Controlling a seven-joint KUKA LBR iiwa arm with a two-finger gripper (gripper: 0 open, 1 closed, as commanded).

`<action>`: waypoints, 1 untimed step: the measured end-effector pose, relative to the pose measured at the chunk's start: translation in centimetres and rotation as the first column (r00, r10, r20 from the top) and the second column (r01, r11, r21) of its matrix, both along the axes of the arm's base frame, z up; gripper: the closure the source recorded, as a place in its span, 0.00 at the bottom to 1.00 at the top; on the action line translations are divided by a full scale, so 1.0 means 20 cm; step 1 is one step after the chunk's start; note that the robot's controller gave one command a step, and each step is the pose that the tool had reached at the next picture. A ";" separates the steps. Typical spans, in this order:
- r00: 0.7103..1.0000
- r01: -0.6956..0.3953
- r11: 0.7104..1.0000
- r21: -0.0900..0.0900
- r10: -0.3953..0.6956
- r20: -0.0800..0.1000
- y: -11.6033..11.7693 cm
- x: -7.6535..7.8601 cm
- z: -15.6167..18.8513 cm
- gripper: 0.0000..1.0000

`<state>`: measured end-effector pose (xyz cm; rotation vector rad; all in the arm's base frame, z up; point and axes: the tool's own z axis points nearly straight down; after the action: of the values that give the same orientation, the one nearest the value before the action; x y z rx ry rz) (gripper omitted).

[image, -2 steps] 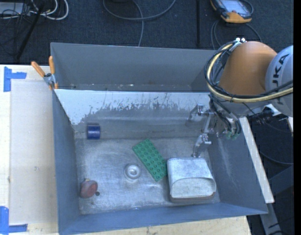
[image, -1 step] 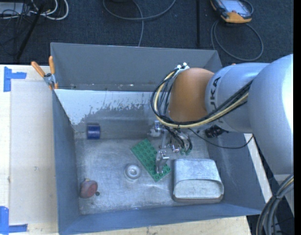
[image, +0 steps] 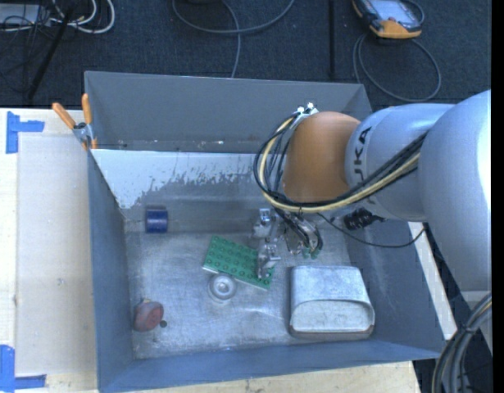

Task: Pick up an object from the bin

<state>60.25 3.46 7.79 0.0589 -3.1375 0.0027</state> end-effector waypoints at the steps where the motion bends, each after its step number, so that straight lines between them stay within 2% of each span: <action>1: 1.000 -0.023 1.000 0.002 0.023 0.012 0.06 -0.04 0.53 1.00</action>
Offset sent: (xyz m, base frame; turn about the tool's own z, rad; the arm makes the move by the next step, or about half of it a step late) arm -0.0095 0.0112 0.1012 -0.0186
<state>59.51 4.56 18.38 0.0956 -3.1488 -0.0008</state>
